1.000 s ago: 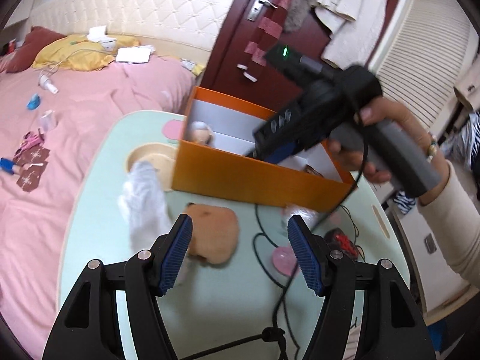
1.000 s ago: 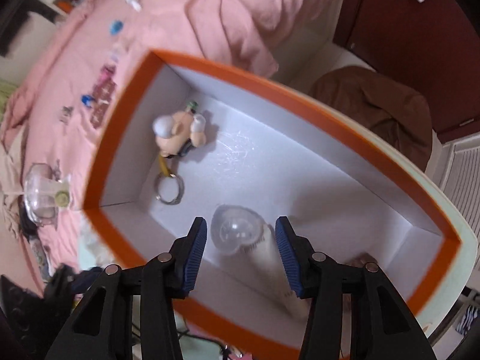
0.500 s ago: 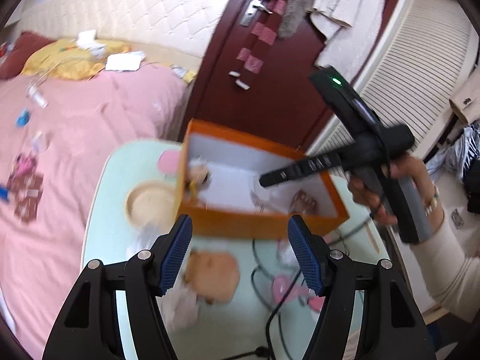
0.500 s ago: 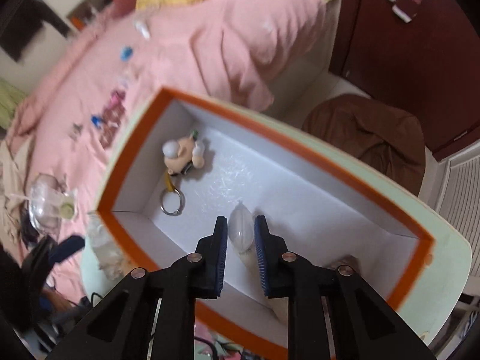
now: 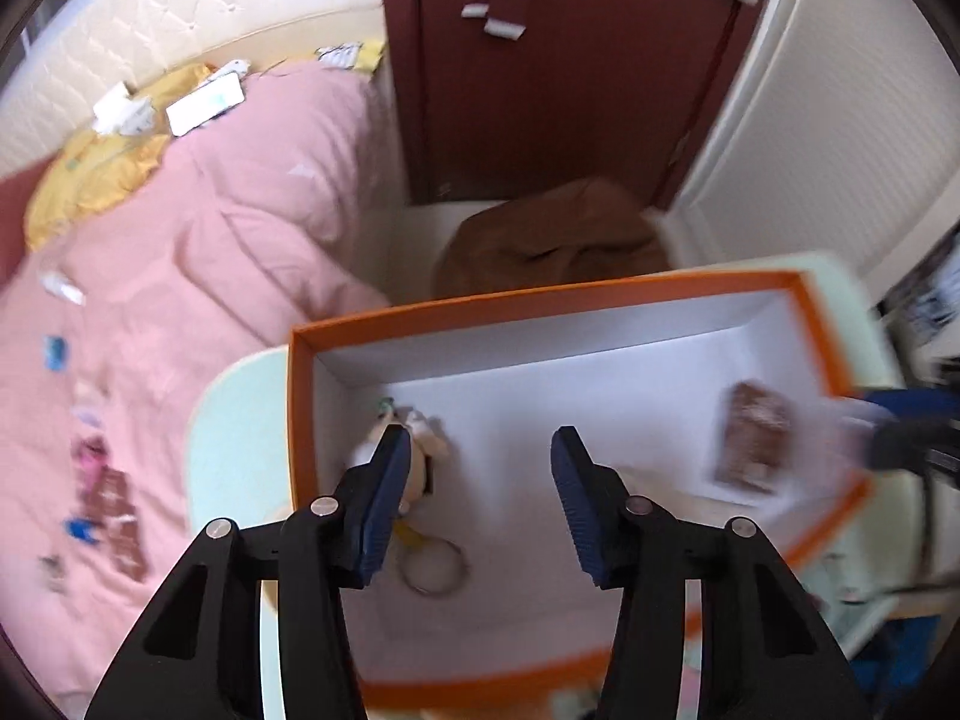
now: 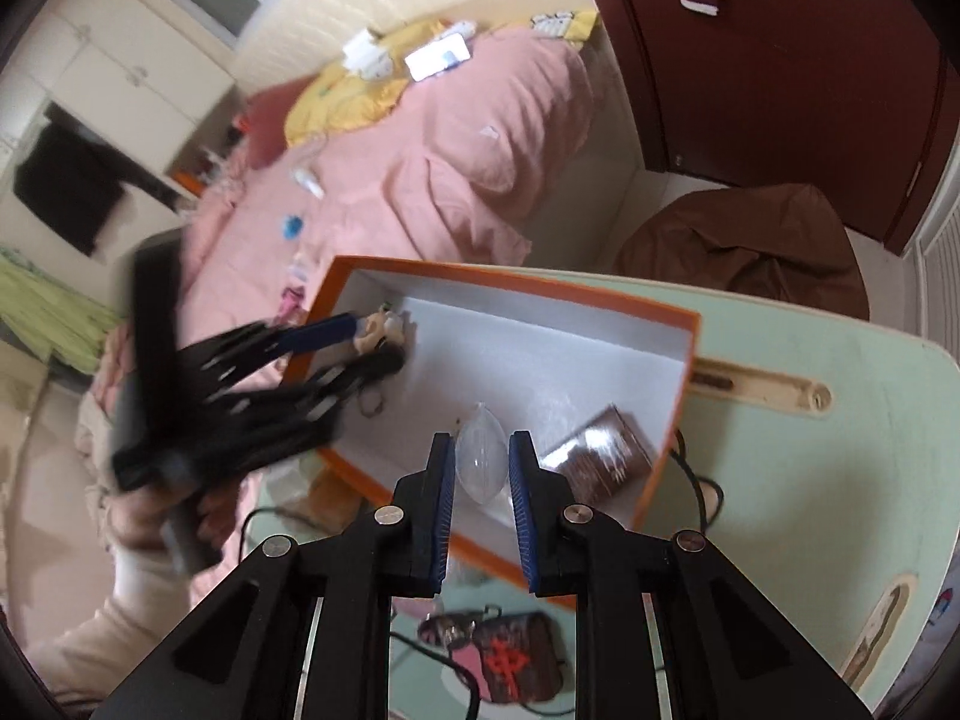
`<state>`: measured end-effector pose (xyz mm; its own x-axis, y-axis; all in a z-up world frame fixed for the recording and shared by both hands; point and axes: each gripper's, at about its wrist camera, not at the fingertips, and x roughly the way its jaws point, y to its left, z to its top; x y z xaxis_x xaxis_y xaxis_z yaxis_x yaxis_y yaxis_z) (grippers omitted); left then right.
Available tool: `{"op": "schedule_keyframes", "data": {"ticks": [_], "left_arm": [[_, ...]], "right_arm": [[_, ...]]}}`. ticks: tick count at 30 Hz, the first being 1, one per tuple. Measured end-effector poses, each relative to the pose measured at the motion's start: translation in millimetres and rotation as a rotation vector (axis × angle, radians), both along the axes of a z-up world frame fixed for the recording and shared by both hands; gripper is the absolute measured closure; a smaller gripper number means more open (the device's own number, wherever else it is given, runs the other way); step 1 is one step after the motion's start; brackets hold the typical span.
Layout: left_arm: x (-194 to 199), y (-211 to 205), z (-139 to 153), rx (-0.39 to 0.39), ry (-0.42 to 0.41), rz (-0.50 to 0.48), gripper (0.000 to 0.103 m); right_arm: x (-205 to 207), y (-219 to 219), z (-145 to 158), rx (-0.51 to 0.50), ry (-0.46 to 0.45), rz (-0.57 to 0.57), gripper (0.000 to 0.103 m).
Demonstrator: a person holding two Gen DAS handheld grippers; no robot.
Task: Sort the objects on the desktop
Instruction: 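Carry the clear bulb onto the table with the right tool while the left tool grasps the white figurine keychain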
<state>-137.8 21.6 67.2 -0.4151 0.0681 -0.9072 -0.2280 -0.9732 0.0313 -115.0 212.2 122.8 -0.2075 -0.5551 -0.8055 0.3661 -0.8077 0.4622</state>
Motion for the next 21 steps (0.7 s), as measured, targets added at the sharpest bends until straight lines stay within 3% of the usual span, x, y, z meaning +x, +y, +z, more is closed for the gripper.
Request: {"op": "schedule_keyframes", "data": {"ticks": [3, 5, 15, 19, 21], "left_arm": [[-8.9, 12.5, -11.0, -0.118, -0.022, 0.019, 0.05], [-9.4, 19.2, -17.2, -0.141, -0.034, 0.016, 0.042], [2.3, 9.1, 2.4, -0.037, -0.07, -0.003, 0.038], [7.9, 13.3, -5.3, -0.096, -0.099, -0.038, 0.039], [11.0, 13.5, -4.4, -0.096, -0.086, -0.048, 0.045]], "right_arm": [[8.9, 9.9, 2.3, -0.025, 0.004, 0.01, 0.085], [12.4, 12.3, 1.7, -0.036, 0.004, 0.015, 0.085], [10.5, 20.6, -8.6, -0.063, -0.005, 0.001, 0.085], [12.4, 24.2, -10.2, -0.078, -0.007, 0.0, 0.085], [13.4, 23.9, -11.0, -0.084, -0.009, 0.001, 0.085]]}}
